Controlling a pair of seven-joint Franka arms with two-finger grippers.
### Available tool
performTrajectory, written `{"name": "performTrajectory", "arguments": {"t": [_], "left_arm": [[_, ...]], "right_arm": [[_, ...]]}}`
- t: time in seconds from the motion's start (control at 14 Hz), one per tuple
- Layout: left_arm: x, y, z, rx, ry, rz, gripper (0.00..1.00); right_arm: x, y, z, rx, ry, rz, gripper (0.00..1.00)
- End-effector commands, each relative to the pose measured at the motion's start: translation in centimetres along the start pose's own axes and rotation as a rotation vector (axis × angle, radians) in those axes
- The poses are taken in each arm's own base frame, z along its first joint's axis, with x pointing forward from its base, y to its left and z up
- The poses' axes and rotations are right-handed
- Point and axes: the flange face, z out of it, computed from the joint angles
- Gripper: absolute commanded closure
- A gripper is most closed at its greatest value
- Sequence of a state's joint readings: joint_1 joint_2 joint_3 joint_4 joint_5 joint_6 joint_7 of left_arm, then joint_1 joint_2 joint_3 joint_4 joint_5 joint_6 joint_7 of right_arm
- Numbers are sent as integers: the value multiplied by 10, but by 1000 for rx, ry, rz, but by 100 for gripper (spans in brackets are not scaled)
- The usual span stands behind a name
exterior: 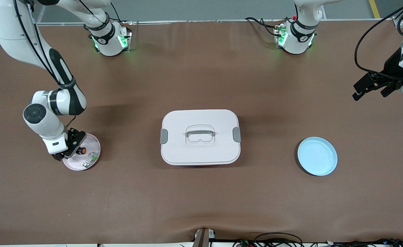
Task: Transfer orange switch to right arm and place
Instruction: 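Open the right gripper and raise it away from the plate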
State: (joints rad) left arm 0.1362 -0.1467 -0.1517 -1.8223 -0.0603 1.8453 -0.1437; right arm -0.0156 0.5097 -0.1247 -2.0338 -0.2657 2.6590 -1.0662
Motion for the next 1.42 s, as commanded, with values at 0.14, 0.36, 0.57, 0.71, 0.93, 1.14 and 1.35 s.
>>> {"name": "performTrajectory", "arguments": {"t": [0.14, 0.36, 0.57, 0.71, 0.93, 1.14, 1.35], "left_arm": [[21, 4, -14, -19, -49, 18, 0], [45, 9, -19, -6, -120, 25, 0], [51, 11, -11, 10, -141, 27, 0], [50, 11, -11, 10, -143, 27, 0], [50, 7, -10, 11, -150, 21, 0], [49, 8, -8, 13, -162, 24, 0], [49, 8, -8, 13, -162, 24, 0]], "right_arm": [[-3, 28, -56, 86, -61, 85, 0], [-2, 31, -84, 163, -44, 275, 0], [-4, 42, -116, 213, -70, 467, 0], [-11, 48, -138, 262, -45, 622, 0], [-29, 61, -177, 301, -59, 787, 0], [-32, 65, -220, 335, -62, 925, 0], [-32, 66, -243, 325, -33, 1006, 0]]}}
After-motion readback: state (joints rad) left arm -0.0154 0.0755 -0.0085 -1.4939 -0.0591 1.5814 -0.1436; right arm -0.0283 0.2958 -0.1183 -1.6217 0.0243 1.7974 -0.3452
